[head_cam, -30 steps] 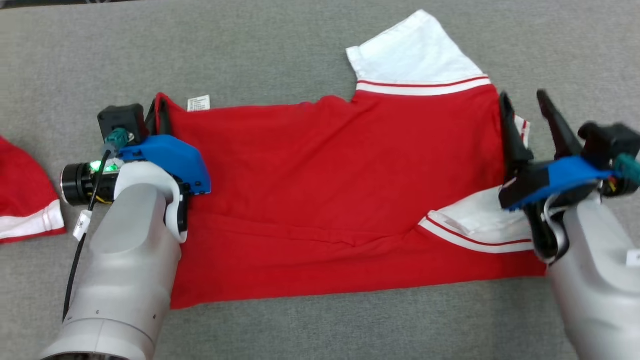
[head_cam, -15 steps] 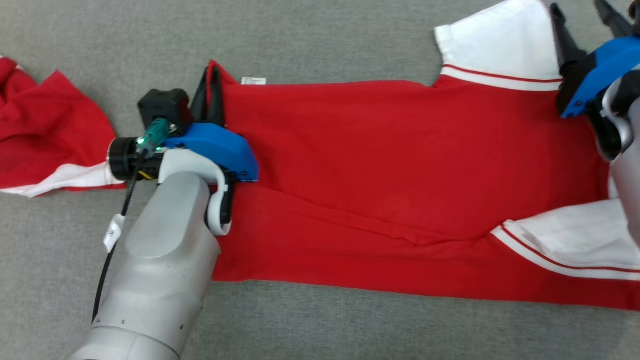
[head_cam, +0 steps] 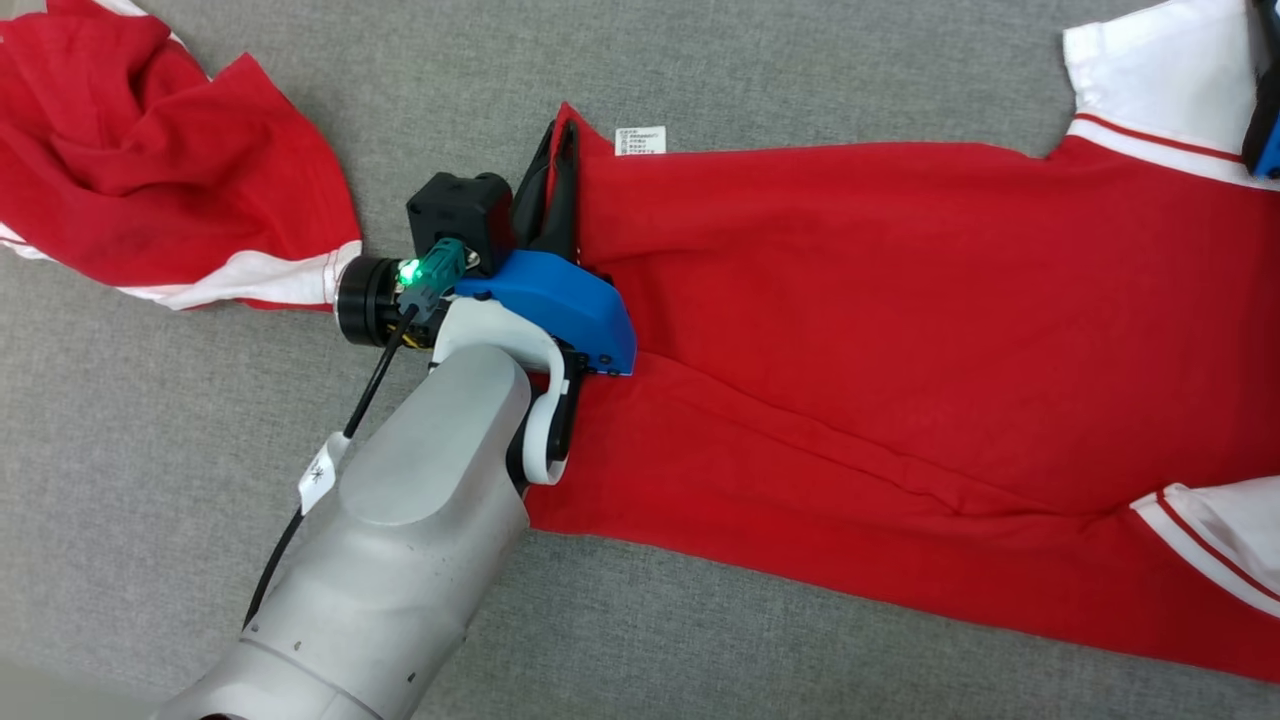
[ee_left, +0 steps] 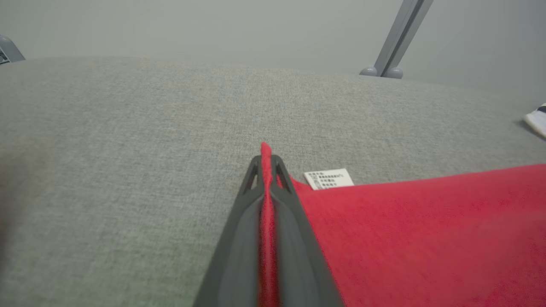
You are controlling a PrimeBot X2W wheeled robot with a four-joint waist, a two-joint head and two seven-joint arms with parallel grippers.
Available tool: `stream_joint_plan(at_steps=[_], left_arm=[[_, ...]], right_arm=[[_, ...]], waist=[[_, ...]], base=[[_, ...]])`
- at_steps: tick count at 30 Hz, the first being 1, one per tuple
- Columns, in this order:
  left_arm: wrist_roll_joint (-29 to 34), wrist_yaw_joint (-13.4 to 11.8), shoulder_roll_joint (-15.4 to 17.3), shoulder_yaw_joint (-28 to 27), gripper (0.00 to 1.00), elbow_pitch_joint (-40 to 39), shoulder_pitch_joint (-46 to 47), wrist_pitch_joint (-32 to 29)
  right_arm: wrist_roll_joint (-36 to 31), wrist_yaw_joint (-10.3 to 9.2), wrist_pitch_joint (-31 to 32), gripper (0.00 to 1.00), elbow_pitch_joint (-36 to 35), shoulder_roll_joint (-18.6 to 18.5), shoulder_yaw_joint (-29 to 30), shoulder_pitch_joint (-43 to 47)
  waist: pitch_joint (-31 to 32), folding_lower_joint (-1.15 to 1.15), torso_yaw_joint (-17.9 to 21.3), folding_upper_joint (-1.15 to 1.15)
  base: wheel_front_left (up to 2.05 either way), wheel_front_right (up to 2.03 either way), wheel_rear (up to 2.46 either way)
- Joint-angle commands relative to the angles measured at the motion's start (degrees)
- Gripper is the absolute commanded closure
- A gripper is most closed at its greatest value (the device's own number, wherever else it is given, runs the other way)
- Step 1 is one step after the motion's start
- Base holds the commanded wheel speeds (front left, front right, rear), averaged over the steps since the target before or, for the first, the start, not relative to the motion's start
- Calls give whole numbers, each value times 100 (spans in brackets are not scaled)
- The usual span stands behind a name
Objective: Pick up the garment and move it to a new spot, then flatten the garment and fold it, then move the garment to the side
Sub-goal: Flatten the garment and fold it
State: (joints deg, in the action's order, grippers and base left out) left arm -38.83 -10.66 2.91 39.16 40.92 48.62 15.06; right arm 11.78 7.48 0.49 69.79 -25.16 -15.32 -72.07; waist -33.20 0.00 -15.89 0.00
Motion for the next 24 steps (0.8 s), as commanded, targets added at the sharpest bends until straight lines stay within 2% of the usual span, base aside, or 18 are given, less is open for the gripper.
stream_joint_plan(at_steps=[1, 3, 4, 9, 13, 18, 24], left_arm=[[-61, -55, 0, 35, 100, -27, 107, 15], [-103, -116, -2, 71, 100, -51, 138, 15], [-111, -136, -4, 50, 100, -66, 158, 15], [-17, -218, 0, -188, 100, -80, 134, 15], [242, -326, 6, -737, 100, -223, 75, 14], [654, -272, 7, -1523, 100, -340, -131, 15], [1177, -82, 33, -2341, 100, -357, -438, 15]], right_arm=[[-32, 3, 86, 0, 133, 37, -54, 53], [-114, 8, 59, 82, 171, 46, -148, 34], [-107, 8, 26, 100, 181, 54, -160, 9], [-94, 1, -529, 100, 134, -5, -52, -150], [-111, 1, -1236, 100, 90, -13, 196, -296], [-26, 0, -1556, 100, -167, 81, 531, -83], [405, -1, -1574, 100, -1580, 360, 912, 806]], waist=[[-37, 0, -47, 0], [-35, 0, -50, 0], [-42, 0, -42, 0], [-10, 0, 86, 0], [55, 0, 265, 0], [187, 0, 553, 0], [364, 0, 984, 0]], base=[[0, 0, 0], [0, 0, 0], [0, 0, 0], [0, 0, 0], [0, 0, 0], [0, 0, 0], [0, 0, 0]])
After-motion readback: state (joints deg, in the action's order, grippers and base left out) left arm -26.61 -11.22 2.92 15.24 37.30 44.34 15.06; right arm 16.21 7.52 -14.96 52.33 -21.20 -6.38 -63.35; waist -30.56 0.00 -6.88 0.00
